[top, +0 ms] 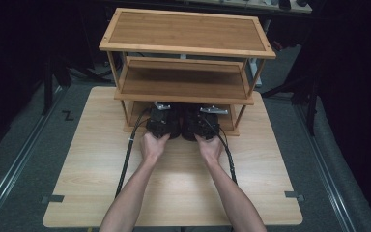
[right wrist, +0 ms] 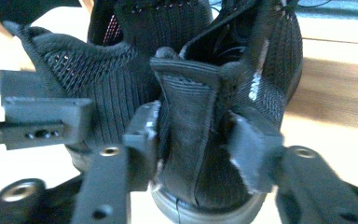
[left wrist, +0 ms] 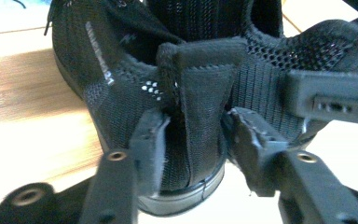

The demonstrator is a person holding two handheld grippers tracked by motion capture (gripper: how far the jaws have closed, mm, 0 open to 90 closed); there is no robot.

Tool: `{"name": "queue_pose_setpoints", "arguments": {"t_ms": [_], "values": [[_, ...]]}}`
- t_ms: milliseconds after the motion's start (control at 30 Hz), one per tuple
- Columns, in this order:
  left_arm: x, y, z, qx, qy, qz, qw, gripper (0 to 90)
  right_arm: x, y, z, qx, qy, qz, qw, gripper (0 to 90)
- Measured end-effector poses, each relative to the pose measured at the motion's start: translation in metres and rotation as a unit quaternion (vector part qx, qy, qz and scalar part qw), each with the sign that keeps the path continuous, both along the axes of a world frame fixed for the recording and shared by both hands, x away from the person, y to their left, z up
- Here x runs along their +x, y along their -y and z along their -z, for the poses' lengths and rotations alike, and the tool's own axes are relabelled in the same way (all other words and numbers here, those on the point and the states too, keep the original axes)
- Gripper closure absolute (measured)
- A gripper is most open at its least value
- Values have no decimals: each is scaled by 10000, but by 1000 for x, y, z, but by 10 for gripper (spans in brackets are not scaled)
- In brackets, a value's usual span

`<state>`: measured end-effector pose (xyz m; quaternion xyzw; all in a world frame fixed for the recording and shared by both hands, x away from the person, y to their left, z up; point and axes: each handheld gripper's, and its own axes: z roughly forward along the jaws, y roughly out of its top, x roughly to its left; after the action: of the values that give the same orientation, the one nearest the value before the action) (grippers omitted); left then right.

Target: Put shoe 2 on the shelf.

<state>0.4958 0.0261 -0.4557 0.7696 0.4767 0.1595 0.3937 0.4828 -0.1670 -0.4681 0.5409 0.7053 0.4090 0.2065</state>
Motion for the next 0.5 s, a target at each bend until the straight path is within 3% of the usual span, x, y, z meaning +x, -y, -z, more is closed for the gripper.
{"name": "queue_pose_setpoints", "arguments": {"t_ms": [167,233,300,500], "values": [[-8,-4,-7,-30,106,96,9999,389,-9,7,-3,-4,33,-89,10000,441],[-14,-7,-11,-50,170,146,9997,374,-15,13,-5,-6,128,-144,9998,432],[-22,-12,-12,-232,270,141,9993,366,-25,24,-9,46,179,-201,9996,422],[-35,-18,-11,-262,389,194,9987,347,-42,47,-12,20,221,-241,9995,424]]}}
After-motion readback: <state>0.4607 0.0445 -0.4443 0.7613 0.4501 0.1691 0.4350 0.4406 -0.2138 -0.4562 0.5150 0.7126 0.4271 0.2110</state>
